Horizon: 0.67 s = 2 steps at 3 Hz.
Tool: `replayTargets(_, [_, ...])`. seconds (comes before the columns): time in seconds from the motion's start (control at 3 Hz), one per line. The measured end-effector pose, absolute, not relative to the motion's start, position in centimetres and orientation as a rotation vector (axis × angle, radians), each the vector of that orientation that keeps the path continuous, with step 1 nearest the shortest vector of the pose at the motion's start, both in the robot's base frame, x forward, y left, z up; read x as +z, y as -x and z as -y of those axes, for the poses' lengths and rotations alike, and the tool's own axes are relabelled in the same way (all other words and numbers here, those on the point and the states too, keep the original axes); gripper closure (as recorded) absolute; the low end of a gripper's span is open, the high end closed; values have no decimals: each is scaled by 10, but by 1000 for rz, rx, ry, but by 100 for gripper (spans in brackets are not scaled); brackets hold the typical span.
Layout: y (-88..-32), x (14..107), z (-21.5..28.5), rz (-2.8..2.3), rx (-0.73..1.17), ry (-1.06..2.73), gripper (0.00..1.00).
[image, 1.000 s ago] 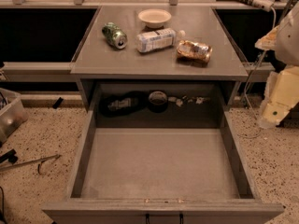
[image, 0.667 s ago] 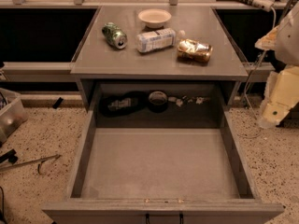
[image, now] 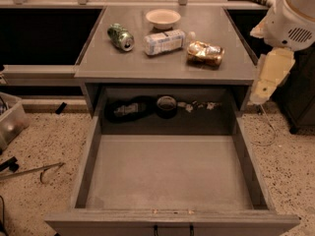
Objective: Place orange can into top drawer
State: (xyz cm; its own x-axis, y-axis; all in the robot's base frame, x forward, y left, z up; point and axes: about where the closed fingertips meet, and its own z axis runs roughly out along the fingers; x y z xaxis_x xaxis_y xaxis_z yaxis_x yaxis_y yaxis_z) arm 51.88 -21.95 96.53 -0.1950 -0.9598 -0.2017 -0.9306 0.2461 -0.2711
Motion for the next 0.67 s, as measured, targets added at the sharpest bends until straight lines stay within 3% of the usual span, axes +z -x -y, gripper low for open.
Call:
replayTargets(0.33, [-584,959,229,-2179,-118,1699,0])
replayTargets(0.67, [-603,973,234,-2149,-140,1651,0])
